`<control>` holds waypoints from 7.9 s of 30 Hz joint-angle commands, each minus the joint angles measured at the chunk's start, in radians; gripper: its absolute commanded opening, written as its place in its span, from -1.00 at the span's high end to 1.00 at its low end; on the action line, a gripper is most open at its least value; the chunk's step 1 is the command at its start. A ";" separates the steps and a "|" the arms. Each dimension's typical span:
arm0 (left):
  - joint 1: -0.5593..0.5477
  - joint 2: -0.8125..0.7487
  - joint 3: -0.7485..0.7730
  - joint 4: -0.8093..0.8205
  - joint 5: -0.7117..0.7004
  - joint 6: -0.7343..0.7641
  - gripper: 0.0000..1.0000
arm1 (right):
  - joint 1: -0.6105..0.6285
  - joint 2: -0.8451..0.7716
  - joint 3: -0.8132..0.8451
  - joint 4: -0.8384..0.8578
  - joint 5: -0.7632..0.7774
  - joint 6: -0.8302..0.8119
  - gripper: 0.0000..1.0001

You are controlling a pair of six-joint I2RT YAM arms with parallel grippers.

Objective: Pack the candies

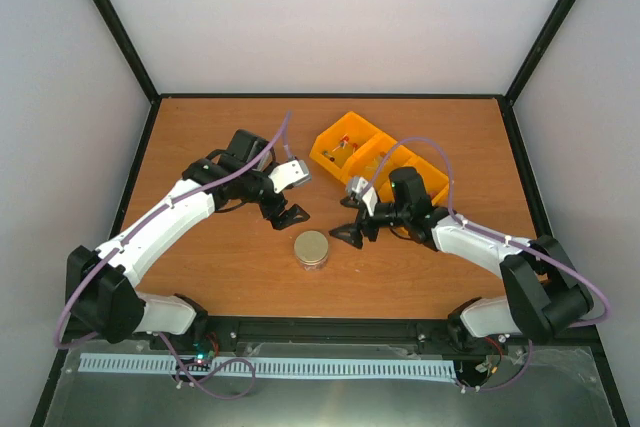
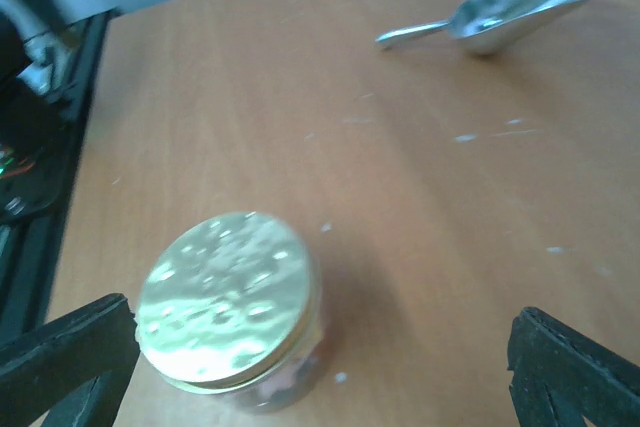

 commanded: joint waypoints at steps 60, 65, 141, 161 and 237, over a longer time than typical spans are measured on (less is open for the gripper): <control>-0.174 0.090 -0.260 0.396 -0.128 0.352 0.31 | 0.228 0.505 -0.218 0.892 0.227 -0.020 -0.72; -0.176 0.157 -0.286 0.365 -0.148 0.405 0.37 | 0.228 0.515 -0.219 0.903 0.230 -0.018 -0.58; -0.131 0.210 -0.252 0.446 -0.153 0.057 -1.00 | 0.246 0.591 -0.208 1.042 0.289 0.054 -0.61; -0.130 0.155 -0.264 0.457 -0.102 0.070 -0.99 | 0.246 0.599 -0.205 1.041 0.287 0.055 -0.52; -0.085 0.289 -0.166 0.165 0.005 0.329 -0.21 | 0.240 0.592 -0.237 1.141 0.307 -0.021 -0.16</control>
